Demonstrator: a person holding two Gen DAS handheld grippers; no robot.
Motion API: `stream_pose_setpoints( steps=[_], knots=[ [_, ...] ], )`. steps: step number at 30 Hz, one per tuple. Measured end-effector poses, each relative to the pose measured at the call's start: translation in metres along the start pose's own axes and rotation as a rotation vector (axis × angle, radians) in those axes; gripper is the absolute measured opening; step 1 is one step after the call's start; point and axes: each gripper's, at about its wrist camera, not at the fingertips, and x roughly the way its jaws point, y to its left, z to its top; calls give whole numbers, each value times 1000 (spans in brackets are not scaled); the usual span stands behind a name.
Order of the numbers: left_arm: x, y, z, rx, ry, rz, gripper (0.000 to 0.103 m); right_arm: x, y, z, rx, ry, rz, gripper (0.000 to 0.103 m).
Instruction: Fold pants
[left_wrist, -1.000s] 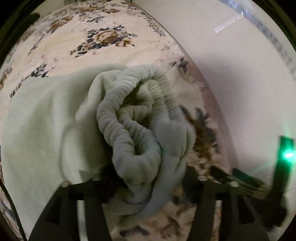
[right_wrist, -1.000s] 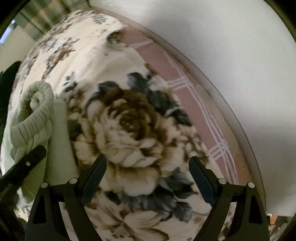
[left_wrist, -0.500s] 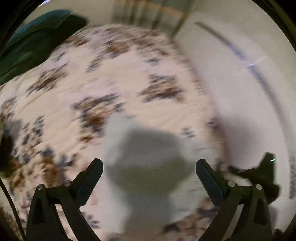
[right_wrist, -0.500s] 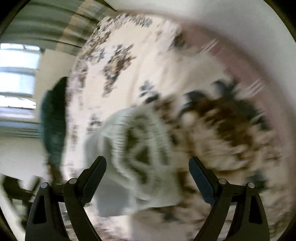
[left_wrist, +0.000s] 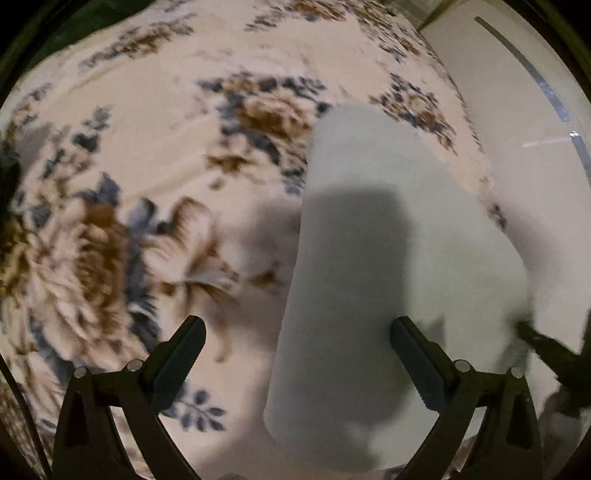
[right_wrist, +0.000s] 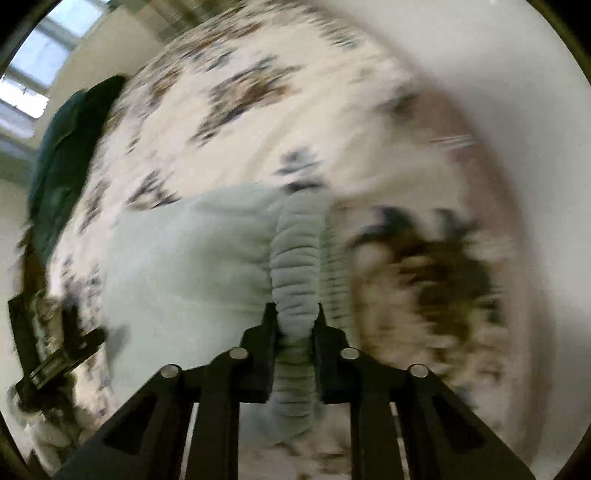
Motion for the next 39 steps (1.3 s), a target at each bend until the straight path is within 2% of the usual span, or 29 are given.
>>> stream_pose_setpoints(
  steps=[2, 3, 4, 7, 8, 9, 10, 11, 13, 16, 19, 20, 21, 22, 23, 25, 27, 28, 30, 32, 34, 36, 38, 39],
  knots=[
    [10, -6, -4, 18, 19, -2, 103, 18, -18, -2, 21, 46, -67, 15],
    [15, -7, -5, 24, 35, -8, 103, 37, -26, -5, 46, 102, -73, 15],
    [21, -8, -5, 26, 53, -4, 103, 60, -35, -8, 90, 162, -53, 16],
    [15, -5, 0, 16, 58, 6, 103, 86, -50, -13, 200, 237, 60, 19],
    [10, -3, 4, 12, 46, 2, 103, 82, -55, -12, 231, 227, 89, 26],
    [2, 0, 14, -5, 23, -17, 103, 77, -60, -13, 254, 222, 113, 45],
    [-2, 3, 24, -24, 7, -40, 103, 72, -64, -14, 272, 220, 130, 58],
    [-5, 5, 38, -43, -5, -69, 103, 66, -69, -16, 293, 216, 147, 75],
    [1, 8, 76, -81, 9, -112, 103, 54, -74, -25, 332, 188, 195, 76],
    [35, -2, 131, -77, 92, -131, 103, 49, -73, -35, 364, 196, 223, 76],
    [80, -15, 164, -46, 204, -134, 102, 48, -61, -46, 389, 181, 267, 76],
    [92, -16, 169, -41, 227, -147, 93, 51, -62, -47, 395, 184, 281, 76],
    [104, -19, 172, -32, 248, -161, 75, 57, -57, -48, 396, 192, 290, 76],
    [107, -21, 173, -19, 256, -152, 72, 63, -53, -49, 392, 200, 282, 76],
    [110, -21, 174, -5, 259, -146, 62, 70, -55, -50, 386, 208, 277, 74],
    [114, -13, 176, -30, 265, -169, 57, 81, -52, -56, 361, 209, 258, 61],
    [121, 11, 179, -137, 287, -251, 54, 88, -52, -58, 363, 177, 269, 40],
    [127, 26, 178, -211, 302, -298, 54, 90, -55, -62, 381, 165, 257, 40],
    [138, 41, 173, -290, 327, -347, 54, 96, -63, -67, 423, 173, 269, 40],
    [137, 43, 171, -309, 319, -359, 54, 100, -64, -64, 445, 191, 286, 40],
    [125, 36, 172, -289, 298, -372, 58, 100, -59, -57, 420, 206, 293, 42],
    [105, 27, 172, -217, 265, -341, 61, 94, -62, -51, 434, 235, 324, 54],
    [65, 19, 163, -127, 155, -264, 65, 80, -68, -50, 460, 222, 344, 68],
    [41, 16, 154, -85, 82, -229, 70, 69, -71, -52, 470, 198, 335, 69]
  ],
)
